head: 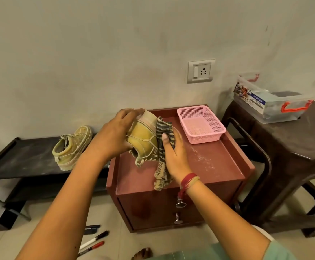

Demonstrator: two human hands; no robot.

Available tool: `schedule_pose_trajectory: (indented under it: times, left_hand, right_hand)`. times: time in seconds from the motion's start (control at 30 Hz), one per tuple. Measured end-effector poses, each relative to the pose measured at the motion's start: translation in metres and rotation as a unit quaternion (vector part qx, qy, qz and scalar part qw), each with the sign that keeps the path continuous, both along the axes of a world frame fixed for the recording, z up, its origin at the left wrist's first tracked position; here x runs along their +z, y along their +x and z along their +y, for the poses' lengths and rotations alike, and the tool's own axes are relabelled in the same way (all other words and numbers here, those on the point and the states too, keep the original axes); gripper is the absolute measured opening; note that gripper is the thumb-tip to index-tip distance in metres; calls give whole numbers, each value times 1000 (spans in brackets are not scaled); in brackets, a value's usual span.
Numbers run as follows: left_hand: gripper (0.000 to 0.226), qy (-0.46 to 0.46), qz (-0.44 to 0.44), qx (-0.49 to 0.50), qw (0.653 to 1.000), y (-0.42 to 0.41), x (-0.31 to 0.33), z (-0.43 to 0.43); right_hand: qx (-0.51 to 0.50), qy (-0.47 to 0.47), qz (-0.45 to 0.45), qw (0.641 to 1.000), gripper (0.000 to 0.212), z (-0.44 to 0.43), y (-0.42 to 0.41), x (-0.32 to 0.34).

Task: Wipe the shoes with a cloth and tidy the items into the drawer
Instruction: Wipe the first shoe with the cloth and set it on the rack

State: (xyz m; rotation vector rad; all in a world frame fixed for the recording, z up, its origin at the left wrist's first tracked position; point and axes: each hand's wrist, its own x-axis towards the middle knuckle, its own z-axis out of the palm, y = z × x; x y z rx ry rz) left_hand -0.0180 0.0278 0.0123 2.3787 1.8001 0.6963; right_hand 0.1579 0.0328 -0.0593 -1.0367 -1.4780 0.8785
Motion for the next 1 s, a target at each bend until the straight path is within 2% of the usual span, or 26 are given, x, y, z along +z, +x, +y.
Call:
schedule_pose_trajectory:
  times: [0.1,0.17,0.23,0.33,0.4,0.47,0.53,0.6,0.63,0.67,0.7,0.77,0.8,0.83,0.9,0.97,1.0]
  left_hand:
    - [85,28,-31,0,999,-5,-3,2]
    - [82,15,-46,-21,999,-10,-2,6]
    - [79,8,-32,-21,999,-13,-1,11]
    - [64,47,2,61,997,-11,-4,18]
    - [49,37,-82,135,987,-7,-8,18]
    - [38,-41,-259,194,945,-4,-12,17]
    - [32,-122,-454,221,854,-3,-11,15]
    - [26,-183,-561,227,775,-2,-3,10]
    - [18,-196,-581,221,759,0,1,5]
    - [11,-207,-586,210,755,3,4,1]
    - [24,-220,-571,202,764,7,6,-2]
    - [71,-229,-504,209,806,15,3,0]
    - [91,-213,-475,236,821,19,0,3]
    - [101,-187,-462,261,827,22,-4,5]
    - [92,-140,-465,279,829,21,-13,11]
    - [81,-115,-466,253,840,19,-16,12]
    - [82,-102,-452,227,857,17,-16,12]
  right_hand:
    - [30,-18,-3,999,36,5,5,6]
    - [42,-6,-5,999,25,11,7,6]
    - [36,-3,-5,999,24,16,6,3]
    - [19,-1,1,1000,32,17,5,-1]
    - [6,13,-13,1000,40,15,3,-2]
    - [-2,40,-40,998,37,12,2,-4]
    - [-3,47,-58,997,37,9,-1,-5]
    - [6,47,-68,997,43,7,-3,-7]
    - [12,49,-73,996,50,6,-4,-8]
    - [19,52,-77,995,57,5,-6,-9]
    - [26,56,-81,995,63,4,-8,-9]
    - [43,60,-82,994,65,2,-11,-10]
    - [58,52,-65,995,60,2,-10,-9]
    - [79,31,-31,996,48,0,-9,-6]
    - [116,-44,65,990,26,0,0,4]
    - [84,-103,162,978,19,3,14,16]
    - [51,-109,201,972,20,6,23,24]
